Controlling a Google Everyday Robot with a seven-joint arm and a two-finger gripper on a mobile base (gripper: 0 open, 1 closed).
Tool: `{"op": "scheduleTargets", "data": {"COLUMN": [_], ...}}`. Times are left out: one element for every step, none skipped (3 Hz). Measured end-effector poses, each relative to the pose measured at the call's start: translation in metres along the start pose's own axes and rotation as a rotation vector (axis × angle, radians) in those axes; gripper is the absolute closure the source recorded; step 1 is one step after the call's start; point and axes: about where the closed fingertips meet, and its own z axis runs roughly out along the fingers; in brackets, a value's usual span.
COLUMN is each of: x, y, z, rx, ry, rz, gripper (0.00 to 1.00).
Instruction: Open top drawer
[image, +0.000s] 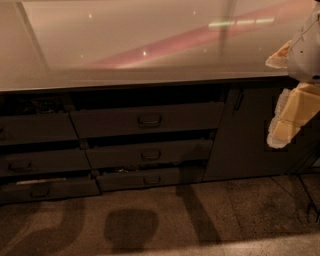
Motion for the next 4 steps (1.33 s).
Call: {"op": "scheduleTargets", "data": {"x": [0.000, 0.000, 0.028, 0.023], "y": [0.000, -0.001, -0.018, -0.031], "z": [0.000, -0.001, 0.003, 0.024], "rx": [0.000, -0.027, -0.066, -0.102], "ry": [0.000, -0.062, -0.218, -0.322], "rz": [0.000, -0.013, -0.017, -0.064], "gripper": [0.00, 0.00, 0.00, 0.00]}}
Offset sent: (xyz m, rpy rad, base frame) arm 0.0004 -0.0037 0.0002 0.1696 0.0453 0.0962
